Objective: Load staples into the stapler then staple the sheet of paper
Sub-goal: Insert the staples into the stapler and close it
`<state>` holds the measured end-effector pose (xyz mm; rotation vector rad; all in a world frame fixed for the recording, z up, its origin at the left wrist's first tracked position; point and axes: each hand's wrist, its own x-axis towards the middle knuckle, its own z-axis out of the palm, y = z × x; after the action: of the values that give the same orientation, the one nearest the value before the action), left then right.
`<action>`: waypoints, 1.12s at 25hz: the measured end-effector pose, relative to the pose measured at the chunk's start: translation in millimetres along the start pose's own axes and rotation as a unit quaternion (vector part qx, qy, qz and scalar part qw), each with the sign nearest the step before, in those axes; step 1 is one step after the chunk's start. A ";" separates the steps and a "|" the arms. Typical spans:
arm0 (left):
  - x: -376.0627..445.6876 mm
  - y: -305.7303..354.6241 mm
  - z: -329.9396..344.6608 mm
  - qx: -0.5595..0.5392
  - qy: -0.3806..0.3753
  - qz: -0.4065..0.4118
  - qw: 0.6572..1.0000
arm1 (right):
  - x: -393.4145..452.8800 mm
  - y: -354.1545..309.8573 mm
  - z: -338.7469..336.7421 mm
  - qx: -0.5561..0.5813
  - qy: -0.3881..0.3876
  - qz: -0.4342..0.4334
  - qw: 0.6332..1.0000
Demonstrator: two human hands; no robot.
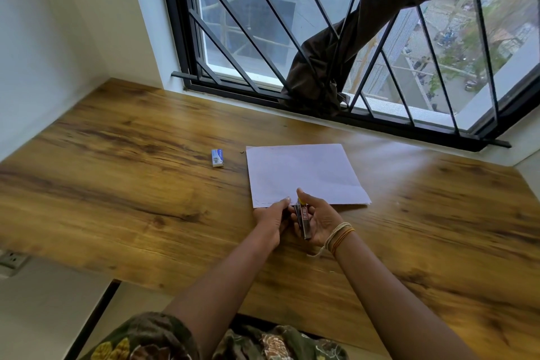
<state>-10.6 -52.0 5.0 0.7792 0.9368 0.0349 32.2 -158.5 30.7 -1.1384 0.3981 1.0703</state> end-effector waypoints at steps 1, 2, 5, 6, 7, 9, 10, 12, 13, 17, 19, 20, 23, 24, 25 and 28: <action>0.4 -0.2 0.0 0.003 -0.001 -0.001 1.000 | 0.5 0.0 0.3 -0.002 0.001 -0.004 1.000; 0.5 -0.1 0.0 0.006 -0.002 -0.001 1.000 | 0.7 0.0 0.6 -0.004 0.002 -0.007 1.000; 0.7 -0.5 -0.4 0.007 -0.006 0.000 1.000 | 0.6 -0.9 0.6 -0.013 0.012 -0.012 1.000; 0.6 -0.7 -0.7 0.008 -0.008 0.000 1.000 | 0.6 -1.2 0.7 -0.017 0.018 -0.014 1.000; 0.3 -0.7 -1.0 0.008 -0.011 0.000 1.000 | 0.9 -1.2 1.1 -0.023 0.026 -0.016 0.999; 0.0 -0.5 -1.7 0.007 -0.019 0.000 1.000 | 2.1 -0.9 1.9 -0.035 0.041 -0.025 0.998; 0.2 -0.6 -2.0 0.007 -0.020 0.000 1.000 | 2.7 -0.7 1.9 -0.042 0.047 -0.030 0.998; 0.5 -1.3 -2.1 0.011 -0.022 -0.003 1.000 | 4.0 0.1 2.3 -0.056 0.062 -0.042 0.996; 0.9 -1.4 -2.1 0.012 -0.022 -0.005 1.000 | 5.0 0.9 3.3 -0.062 0.072 -0.047 0.994; 3.1 -2.0 -1.5 0.015 -0.023 -0.009 1.000 | 12.9 4.0 11.0 -0.059 0.131 -0.069 0.987; 4.8 -2.1 -1.0 0.004 -0.011 -0.001 1.000 | 16.0 4.6 13.8 -0.056 0.147 -0.081 0.984; 5.2 -2.1 -0.9 0.003 -0.009 0.001 1.000 | 16.7 5.2 13.7 -0.053 0.145 -0.085 0.984; 4.5 -2.3 -1.0 0.008 -0.005 0.003 1.000 | 14.7 5.8 9.9 -0.053 0.118 -0.094 0.987; 4.1 -2.1 -1.3 0.005 -0.002 0.004 1.000 | 13.2 4.7 8.4 -0.060 0.105 -0.093 0.988; 3.7 -1.7 -1.5 0.000 -0.001 0.005 1.000 | 11.8 3.3 6.5 -0.064 0.094 -0.090 0.990; 2.3 -0.7 -1.0 -0.017 0.002 0.012 1.000 | 7.1 -2.0 -3.9 -0.047 0.084 -0.089 0.991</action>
<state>-10.1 -51.1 2.6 0.7592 0.9290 0.0737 38.1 -158.5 24.9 -1.3282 0.3737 0.8474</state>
